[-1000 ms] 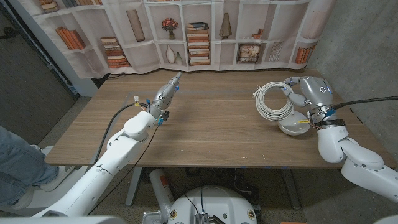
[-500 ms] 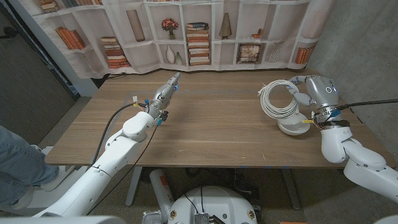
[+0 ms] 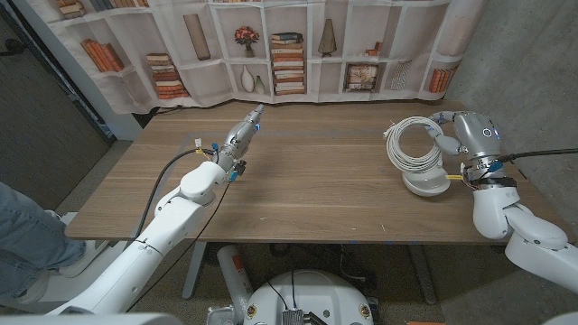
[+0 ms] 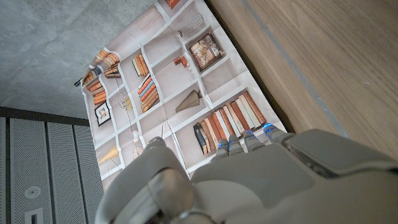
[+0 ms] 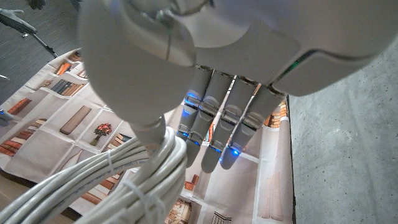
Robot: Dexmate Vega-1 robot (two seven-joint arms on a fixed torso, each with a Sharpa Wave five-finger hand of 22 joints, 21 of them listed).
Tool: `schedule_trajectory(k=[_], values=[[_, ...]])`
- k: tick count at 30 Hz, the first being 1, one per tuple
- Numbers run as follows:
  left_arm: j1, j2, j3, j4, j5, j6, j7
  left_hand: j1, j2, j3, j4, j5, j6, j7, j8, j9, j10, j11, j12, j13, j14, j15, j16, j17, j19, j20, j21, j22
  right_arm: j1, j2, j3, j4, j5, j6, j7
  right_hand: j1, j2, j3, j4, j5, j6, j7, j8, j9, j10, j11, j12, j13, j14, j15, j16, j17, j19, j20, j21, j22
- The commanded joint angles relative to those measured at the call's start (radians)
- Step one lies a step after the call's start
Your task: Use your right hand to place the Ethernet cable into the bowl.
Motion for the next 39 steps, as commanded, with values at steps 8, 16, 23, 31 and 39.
schedule_trajectory(k=[8, 16, 23, 31, 39], values=[[-0.053, -0.017, 0.031, 0.031, 0.016, 0.028, -0.015, 0.011, 0.002, -0.004, 0.002, -0.004, -0.033, 0.004, 0.0, 0.003, -0.08, -0.003, -0.002, 0.0, -0.173, 0.0, 0.0, 0.003, -0.269, -0.002, -0.002, 0.006, -0.009, 0.003, 0.001, 0.057, 0.015, -0.024, -0.035, 0.134, 0.136, -0.004, 0.001, 0.004, 0.068, -0.071, 0.006, 0.003, 0.012, -0.011, -0.001, 0.007, 0.007, -0.099, -0.004, 0.007, 0.001, -0.117, 0.007, 0.004], [-0.066, -0.019, 0.039, 0.035, 0.027, 0.04, -0.016, 0.011, 0.002, -0.006, 0.002, -0.004, -0.032, 0.007, 0.0, 0.003, -0.078, 0.002, -0.002, 0.0, -0.172, 0.002, 0.0, 0.003, -0.269, -0.002, -0.002, 0.006, -0.007, -0.007, -0.004, 0.081, 0.025, -0.031, -0.045, 0.135, 0.136, -0.006, 0.001, 0.004, 0.067, -0.072, 0.006, 0.004, 0.014, -0.011, -0.002, 0.007, 0.008, -0.1, -0.005, 0.008, 0.0, -0.116, 0.009, 0.005], [-0.071, -0.025, 0.042, 0.037, 0.03, 0.043, -0.016, 0.012, 0.003, -0.007, 0.002, -0.004, -0.03, 0.01, 0.001, 0.003, -0.079, 0.004, -0.002, 0.0, -0.173, 0.002, 0.0, 0.003, -0.269, -0.002, -0.002, 0.006, -0.017, -0.013, 0.0, 0.09, 0.041, -0.043, -0.05, 0.136, 0.136, -0.008, 0.001, 0.005, 0.068, -0.072, 0.007, 0.004, 0.015, -0.013, -0.004, 0.006, 0.009, -0.099, -0.007, 0.01, -0.001, -0.117, 0.01, 0.005], [-0.075, -0.032, 0.047, 0.046, 0.031, 0.045, -0.018, 0.012, 0.003, -0.008, 0.002, -0.005, -0.03, 0.01, 0.001, 0.003, -0.08, 0.001, -0.002, 0.0, -0.174, 0.002, 0.0, 0.003, -0.273, -0.002, -0.003, 0.006, -0.024, -0.017, -0.005, 0.11, 0.057, -0.047, -0.058, 0.136, 0.137, -0.01, 0.002, 0.005, 0.068, -0.072, 0.007, 0.003, 0.016, -0.014, -0.006, 0.006, 0.01, -0.099, -0.008, 0.011, -0.001, -0.117, 0.011, 0.005], [-0.08, -0.039, 0.054, 0.054, 0.033, 0.04, -0.024, 0.012, 0.004, -0.01, 0.003, -0.005, -0.03, 0.01, 0.001, 0.003, -0.082, 0.0, -0.003, 0.0, -0.175, 0.001, -0.001, 0.003, -0.282, -0.003, -0.006, 0.006, -0.017, -0.02, -0.023, 0.118, 0.063, -0.069, -0.054, 0.137, 0.137, -0.012, 0.003, 0.005, 0.067, -0.072, 0.007, 0.003, 0.017, -0.012, -0.007, 0.007, 0.011, -0.1, -0.01, 0.012, 0.0, -0.118, 0.012, 0.005]])
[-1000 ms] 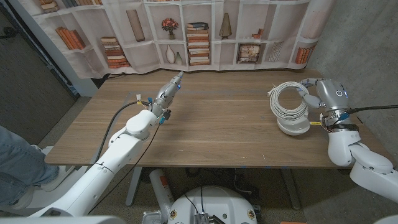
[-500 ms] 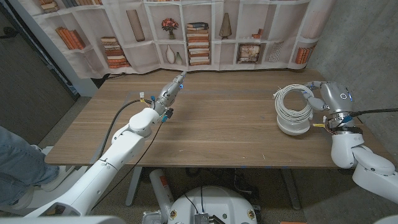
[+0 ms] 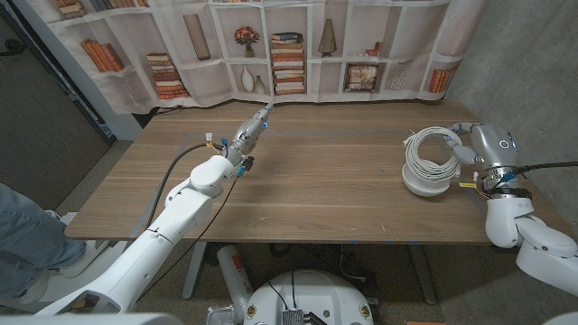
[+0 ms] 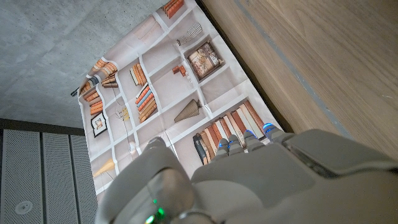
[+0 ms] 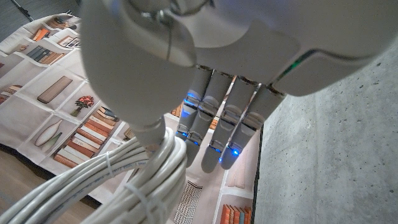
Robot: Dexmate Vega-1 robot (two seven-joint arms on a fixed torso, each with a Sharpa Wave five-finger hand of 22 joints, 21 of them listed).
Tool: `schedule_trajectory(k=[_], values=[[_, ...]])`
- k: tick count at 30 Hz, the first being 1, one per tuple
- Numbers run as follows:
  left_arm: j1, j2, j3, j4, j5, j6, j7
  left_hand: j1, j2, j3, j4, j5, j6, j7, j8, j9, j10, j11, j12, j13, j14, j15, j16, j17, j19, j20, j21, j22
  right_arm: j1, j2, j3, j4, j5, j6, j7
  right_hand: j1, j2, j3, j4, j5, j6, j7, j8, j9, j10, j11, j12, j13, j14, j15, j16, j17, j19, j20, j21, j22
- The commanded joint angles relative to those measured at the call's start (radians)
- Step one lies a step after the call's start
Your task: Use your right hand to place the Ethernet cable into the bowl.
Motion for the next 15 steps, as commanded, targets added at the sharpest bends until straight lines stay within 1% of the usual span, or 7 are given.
schedule_trajectory(k=[1, 9, 15], values=[[-0.01, -0.009, 0.01, 0.011, 0.004, 0.0, -0.006, 0.012, 0.004, -0.006, -0.001, -0.005, -0.03, 0.002, 0.001, 0.003, -0.082, 0.0, -0.003, 0.0, -0.175, 0.0, -0.001, 0.001, -0.282, -0.003, -0.002, 0.001, 0.008, -0.005, -0.024, 0.021, 0.016, -0.027, 0.0, 0.127, 0.139, -0.004, 0.003, 0.006, 0.06, -0.065, 0.007, 0.004, 0.012, -0.008, 0.001, 0.002, 0.007, -0.095, -0.003, 0.003, -0.002, -0.118, 0.008, 0.006], [-0.006, -0.009, 0.008, 0.015, 0.002, -0.004, -0.009, 0.012, 0.005, -0.007, -0.001, -0.005, -0.03, 0.002, 0.001, 0.003, -0.081, 0.0, -0.003, 0.0, -0.177, 0.001, -0.001, 0.001, -0.285, -0.004, -0.003, 0.001, 0.028, -0.009, -0.06, 0.028, 0.016, -0.045, 0.013, 0.126, 0.141, -0.006, 0.005, 0.006, 0.06, -0.066, 0.007, 0.004, 0.009, -0.01, -0.001, 0.004, 0.009, -0.095, -0.004, 0.004, -0.002, -0.117, 0.01, 0.006], [0.0, -0.005, 0.003, 0.013, 0.0, -0.007, -0.011, 0.013, 0.005, -0.008, -0.001, -0.006, -0.029, 0.003, 0.001, 0.003, -0.082, -0.001, -0.003, 0.0, -0.177, 0.001, -0.001, 0.001, -0.286, -0.004, -0.003, 0.001, 0.036, -0.008, -0.074, 0.032, 0.026, -0.052, 0.011, 0.126, 0.141, -0.007, 0.005, 0.006, 0.06, -0.066, 0.007, 0.004, 0.01, -0.01, -0.002, 0.004, 0.009, -0.095, -0.006, 0.004, -0.002, -0.118, 0.01, 0.006]])
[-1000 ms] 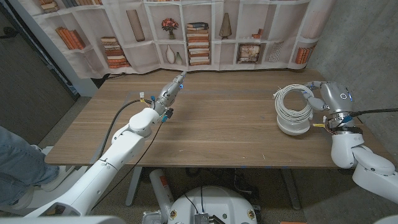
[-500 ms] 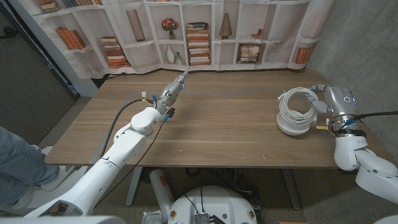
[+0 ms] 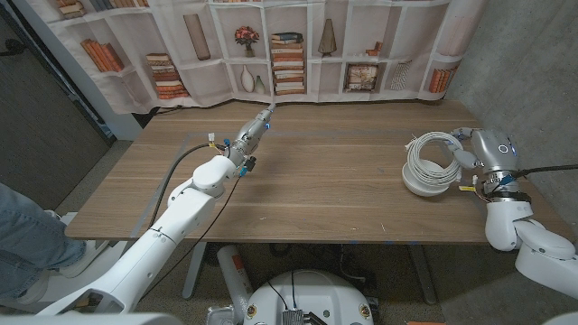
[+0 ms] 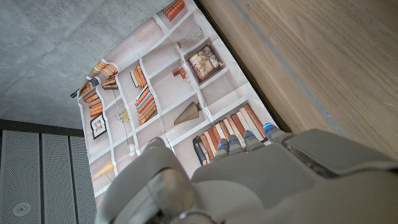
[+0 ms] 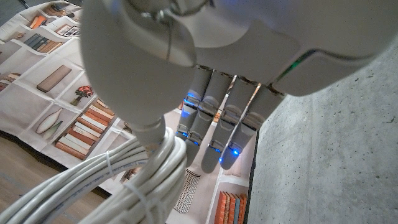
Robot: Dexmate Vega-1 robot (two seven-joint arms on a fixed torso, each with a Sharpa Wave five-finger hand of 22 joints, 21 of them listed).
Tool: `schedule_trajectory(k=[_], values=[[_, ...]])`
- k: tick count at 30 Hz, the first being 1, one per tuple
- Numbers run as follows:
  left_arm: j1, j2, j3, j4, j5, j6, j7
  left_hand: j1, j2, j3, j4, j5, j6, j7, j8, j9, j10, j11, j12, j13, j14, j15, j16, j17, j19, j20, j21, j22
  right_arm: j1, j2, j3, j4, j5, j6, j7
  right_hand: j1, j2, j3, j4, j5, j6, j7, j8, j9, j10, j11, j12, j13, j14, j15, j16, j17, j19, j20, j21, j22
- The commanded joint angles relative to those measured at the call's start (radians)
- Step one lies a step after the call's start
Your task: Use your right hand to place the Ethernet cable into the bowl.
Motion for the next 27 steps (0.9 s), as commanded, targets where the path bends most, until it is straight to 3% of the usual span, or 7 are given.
schedule_trajectory(k=[1, 27], values=[[0.007, 0.003, -0.006, 0.003, -0.003, -0.009, -0.004, 0.013, 0.005, -0.004, 0.003, -0.006, -0.029, 0.003, 0.001, 0.003, -0.082, -0.001, -0.003, 0.0, -0.177, 0.002, -0.001, 0.001, -0.286, -0.004, -0.003, 0.002, 0.022, -0.001, -0.038, 0.011, 0.014, -0.025, 0.008, 0.13, 0.137, -0.003, 0.002, 0.007, 0.059, -0.065, 0.005, 0.004, 0.01, -0.009, 0.002, 0.004, 0.008, -0.095, -0.006, 0.004, -0.002, -0.117, 0.01, 0.001], [-0.013, 0.006, -0.003, 0.027, -0.006, -0.008, -0.029, 0.014, 0.007, -0.008, 0.003, -0.006, -0.027, 0.004, 0.001, 0.003, -0.082, 0.0, -0.002, 0.0, -0.177, 0.002, 0.0, 0.001, -0.286, -0.002, -0.001, 0.002, 0.037, -0.002, -0.097, 0.014, 0.04, -0.101, 0.031, 0.119, 0.139, -0.011, 0.01, 0.005, 0.045, -0.076, -0.005, -0.005, -0.007, -0.01, -0.013, 0.003, -0.002, -0.093, -0.021, 0.004, -0.015, -0.115, 0.01, 0.002]])
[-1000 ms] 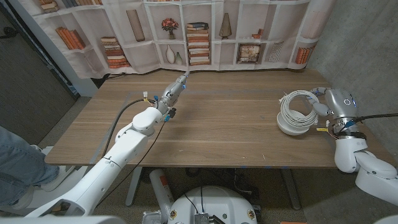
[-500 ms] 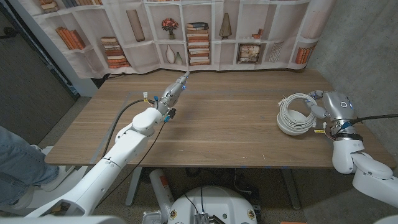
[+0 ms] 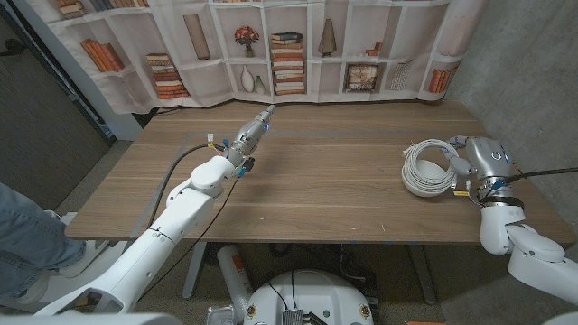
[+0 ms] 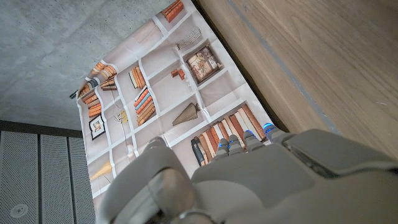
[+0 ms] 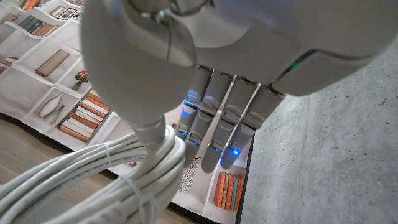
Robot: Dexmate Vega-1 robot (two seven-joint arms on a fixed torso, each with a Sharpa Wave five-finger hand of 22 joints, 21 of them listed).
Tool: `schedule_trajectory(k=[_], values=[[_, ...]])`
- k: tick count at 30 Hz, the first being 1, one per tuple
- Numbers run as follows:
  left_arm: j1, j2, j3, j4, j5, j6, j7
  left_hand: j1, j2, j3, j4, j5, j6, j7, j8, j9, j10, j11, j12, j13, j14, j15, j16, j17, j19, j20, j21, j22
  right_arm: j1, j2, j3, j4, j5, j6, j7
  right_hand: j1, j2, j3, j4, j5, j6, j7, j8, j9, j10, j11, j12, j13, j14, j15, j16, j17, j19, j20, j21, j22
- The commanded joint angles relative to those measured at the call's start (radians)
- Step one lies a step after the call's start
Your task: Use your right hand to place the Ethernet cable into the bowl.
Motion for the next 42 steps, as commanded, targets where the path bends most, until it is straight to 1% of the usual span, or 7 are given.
schedule_trajectory(k=[1, 10, 17, 29, 36, 38, 42], values=[[-0.01, 0.001, 0.001, 0.012, -0.002, -0.001, -0.009, 0.009, 0.002, -0.005, 0.001, -0.006, -0.027, 0.004, 0.001, 0.003, -0.082, 0.0, -0.002, 0.0, -0.178, 0.001, -0.001, 0.001, -0.287, -0.001, -0.002, 0.002, 0.009, -0.004, -0.027, -0.002, 0.016, -0.067, 0.024, 0.12, 0.137, -0.002, 0.004, 0.003, 0.056, -0.067, -0.004, 0.001, -0.011, 0.0, -0.012, 0.003, -0.004, -0.093, -0.004, 0.004, -0.009, -0.115, 0.002, 0.002], [-0.013, -0.001, -0.001, 0.015, -0.002, -0.002, -0.008, 0.009, 0.003, -0.006, 0.001, -0.007, -0.027, 0.004, 0.001, 0.003, -0.081, -0.001, -0.002, 0.0, -0.177, 0.0, 0.0, 0.001, -0.288, 0.0, -0.001, 0.002, 0.025, -0.008, -0.036, 0.003, 0.031, -0.082, 0.037, 0.093, 0.139, -0.01, 0.018, -0.001, 0.003, -0.065, -0.032, -0.009, -0.072, 0.01, -0.042, 0.007, -0.047, -0.089, -0.035, 0.0, -0.048, -0.103, -0.009, -0.001], [-0.012, -0.003, -0.005, 0.02, -0.004, -0.004, -0.008, 0.01, 0.003, -0.007, 0.001, -0.007, -0.027, 0.005, 0.001, 0.003, -0.082, -0.002, -0.002, 0.0, -0.177, 0.002, 0.0, 0.001, -0.289, 0.001, -0.001, 0.002, 0.037, -0.011, -0.047, 0.008, 0.038, -0.082, 0.039, 0.04, 0.111, -0.035, 0.036, -0.001, -0.07, -0.067, -0.063, -0.008, -0.135, 0.015, -0.078, 0.0, -0.107, -0.079, -0.073, -0.015, -0.064, -0.083, -0.015, -0.006], [-0.014, -0.005, -0.007, 0.028, -0.005, -0.01, -0.009, 0.011, 0.004, -0.009, 0.001, -0.007, -0.027, 0.003, 0.001, 0.003, -0.082, -0.001, -0.002, 0.0, -0.177, 0.002, 0.0, 0.001, -0.288, 0.002, 0.0, 0.002, 0.04, -0.019, -0.052, -0.001, 0.054, -0.086, 0.05, -0.007, 0.071, -0.057, 0.042, 0.005, -0.173, -0.097, -0.106, 0.0, -0.233, 0.023, -0.129, -0.005, -0.17, -0.045, -0.11, -0.055, -0.085, -0.044, -0.025, -0.011], [-0.019, -0.007, -0.006, 0.034, -0.007, -0.013, -0.015, 0.011, 0.005, -0.01, 0.0, -0.008, -0.026, 0.004, 0.001, 0.003, -0.081, -0.001, -0.001, 0.0, -0.178, 0.003, 0.0, 0.001, -0.287, 0.005, 0.0, 0.002, 0.029, -0.029, -0.045, -0.016, 0.066, -0.094, 0.06, -0.045, 0.053, -0.068, 0.047, 0.013, -0.267, -0.101, -0.146, 0.004, -0.351, 0.03, -0.181, -0.008, -0.24, -0.014, -0.123, -0.089, -0.112, -0.015, -0.04, -0.015], [-0.021, -0.007, -0.006, 0.033, -0.007, -0.012, -0.015, 0.012, 0.005, -0.01, 0.0, -0.008, -0.026, 0.003, 0.001, 0.003, -0.081, -0.001, -0.001, 0.0, -0.177, 0.003, 0.0, 0.001, -0.287, 0.005, 0.0, 0.002, 0.025, -0.032, -0.043, -0.021, 0.068, -0.099, 0.064, -0.064, 0.041, -0.076, 0.049, 0.017, -0.312, -0.104, -0.161, 0.005, -0.427, 0.028, -0.212, -0.011, -0.291, 0.005, -0.128, -0.105, -0.123, 0.001, -0.048, -0.016], [-0.025, -0.008, -0.006, 0.034, -0.008, -0.012, -0.018, 0.012, 0.006, -0.01, 0.0, -0.008, -0.026, 0.004, 0.001, 0.003, -0.081, -0.001, -0.002, 0.0, -0.177, 0.003, 0.0, 0.001, -0.286, 0.005, 0.001, 0.002, 0.013, -0.041, -0.036, -0.033, 0.074, -0.106, 0.07, -0.089, 0.022, -0.087, 0.051, 0.025, -0.404, -0.106, -0.183, 0.006, -0.507, 0.035, -0.239, -0.012, -0.353, 0.026, -0.129, -0.122, -0.145, 0.026, -0.061, -0.017]])
